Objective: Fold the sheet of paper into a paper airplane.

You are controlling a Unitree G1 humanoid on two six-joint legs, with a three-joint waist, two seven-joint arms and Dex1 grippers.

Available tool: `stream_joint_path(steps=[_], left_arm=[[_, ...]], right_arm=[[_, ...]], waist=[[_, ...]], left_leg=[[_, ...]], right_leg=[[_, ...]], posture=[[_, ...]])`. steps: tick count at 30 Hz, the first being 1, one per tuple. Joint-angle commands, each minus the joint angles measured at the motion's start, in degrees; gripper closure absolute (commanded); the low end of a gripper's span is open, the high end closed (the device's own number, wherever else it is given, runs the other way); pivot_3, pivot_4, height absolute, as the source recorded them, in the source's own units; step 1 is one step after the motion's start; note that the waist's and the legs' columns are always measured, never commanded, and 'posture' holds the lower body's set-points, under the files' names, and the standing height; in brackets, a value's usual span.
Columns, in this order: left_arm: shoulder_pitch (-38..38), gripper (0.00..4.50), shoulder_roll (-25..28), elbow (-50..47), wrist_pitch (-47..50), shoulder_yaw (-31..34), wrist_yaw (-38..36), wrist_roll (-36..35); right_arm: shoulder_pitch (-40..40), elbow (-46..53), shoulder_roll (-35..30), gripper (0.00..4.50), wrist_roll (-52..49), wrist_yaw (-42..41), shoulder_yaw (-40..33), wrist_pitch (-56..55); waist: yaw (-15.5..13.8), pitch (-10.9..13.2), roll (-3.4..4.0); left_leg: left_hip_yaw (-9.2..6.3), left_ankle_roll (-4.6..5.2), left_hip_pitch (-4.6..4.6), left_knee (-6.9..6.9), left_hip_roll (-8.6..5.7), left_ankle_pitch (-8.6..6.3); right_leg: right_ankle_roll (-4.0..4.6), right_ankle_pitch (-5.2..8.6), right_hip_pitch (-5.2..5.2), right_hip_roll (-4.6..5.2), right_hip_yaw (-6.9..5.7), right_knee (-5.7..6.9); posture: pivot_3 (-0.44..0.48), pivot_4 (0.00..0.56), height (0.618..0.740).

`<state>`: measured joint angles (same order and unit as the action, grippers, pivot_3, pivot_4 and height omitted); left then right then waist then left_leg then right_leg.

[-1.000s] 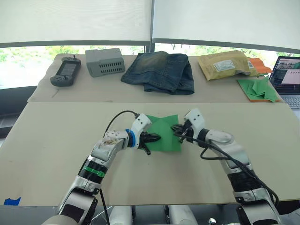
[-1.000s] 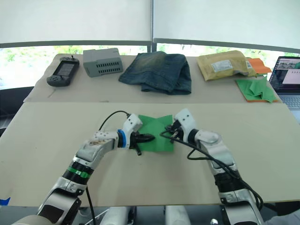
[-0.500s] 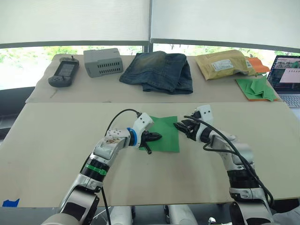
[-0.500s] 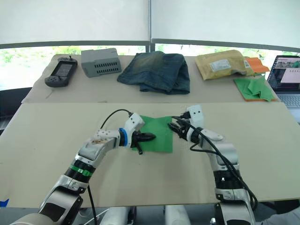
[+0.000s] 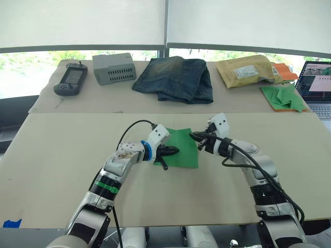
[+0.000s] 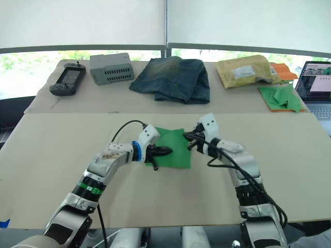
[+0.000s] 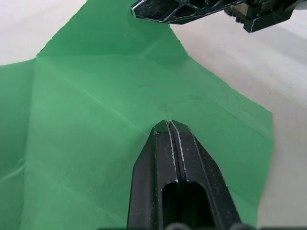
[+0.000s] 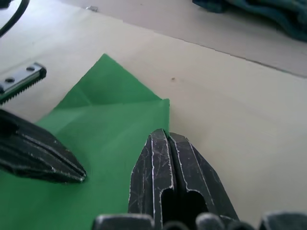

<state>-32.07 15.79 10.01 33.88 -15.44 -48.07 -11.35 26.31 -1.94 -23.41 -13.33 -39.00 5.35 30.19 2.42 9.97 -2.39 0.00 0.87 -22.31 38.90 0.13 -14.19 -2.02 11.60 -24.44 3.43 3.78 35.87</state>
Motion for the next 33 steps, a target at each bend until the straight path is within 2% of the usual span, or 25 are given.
stream_joint_path(steps=[1, 11, 17, 24, 28, 33], left_arm=[[-0.55, 4.5, -0.33, -0.17, -0.95, -0.14, -0.09, 0.16], [-1.77, 4.5, -0.62, 1.63, -1.9, 0.05, -0.46, 0.45], [-4.99, 4.5, -0.01, 4.06, -2.36, 2.78, -0.21, -0.44], [-10.64, 4.5, -2.87, 9.92, -3.78, 6.04, 0.61, -1.09], [-13.82, 4.5, -6.77, 16.44, -6.88, 4.24, 2.09, 1.6], [-15.62, 4.5, -7.59, 23.18, -9.61, 1.25, 4.82, 6.89]], right_arm=[[-0.58, 2.93, -0.12, 4.47, 1.69, -0.81, 2.46, -2.4], [-2.04, 1.72, -3.35, 4.47, 16.77, 2.04, 12.43, -16.4], [-2.76, 0.52, -2.69, 4.47, 22.49, 3.37, 16.14, -19.64], [-3.97, 0.45, -2.05, 4.47, 24.4, 2.86, 16.0, -19.94], [-4.66, 0.55, -2.07, 4.47, 25.07, 2.57, 15.98, -19.85], [-5.16, 2.04, -2.02, 4.47, 25.13, 2.73, 15.07, -18.89]], waist=[[0.03, 0.0, 0.0], [-0.02, 0.0, 0.0], [0.08, 0.0, 0.0], [0.03, 0.0, 0.0], [-0.1, 0.0, -0.01], [0.15, 0.0, -0.01]], left_leg=[[0.0, 0.0, 0.0, 0.0, 0.0, 0.0], [0.01, 0.0, 0.01, 0.01, -0.02, 0.0], [0.0, 0.0, 0.03, 0.01, -0.01, 0.0], [0.0, 0.0, 0.07, 0.01, -0.01, 0.0], [0.02, 0.0, 0.07, 0.02, -0.04, 0.0], [0.04, 0.0, 0.08, -0.01, -0.04, 0.0]], right_leg=[[0.0, 0.0, 0.0, 0.0, 0.0, 0.0], [0.0, 0.0, 0.0, 0.01, 0.0, 0.0], [0.0, 0.0, 0.0, -0.01, 0.0, 0.01], [0.0, 0.0, 0.05, -0.02, 0.0, 0.01], [0.0, 0.0, 0.08, -0.01, 0.0, 0.01], [0.0, 0.0, 0.06, -0.05, 0.0, 0.01]], posture=[[0.0, 0.15, 0.728], [0.0, 0.15, 0.728], [0.0, 0.15, 0.728], [0.0, 0.15, 0.728], [0.0, 0.15, 0.728], [0.0, 0.15, 0.728]])
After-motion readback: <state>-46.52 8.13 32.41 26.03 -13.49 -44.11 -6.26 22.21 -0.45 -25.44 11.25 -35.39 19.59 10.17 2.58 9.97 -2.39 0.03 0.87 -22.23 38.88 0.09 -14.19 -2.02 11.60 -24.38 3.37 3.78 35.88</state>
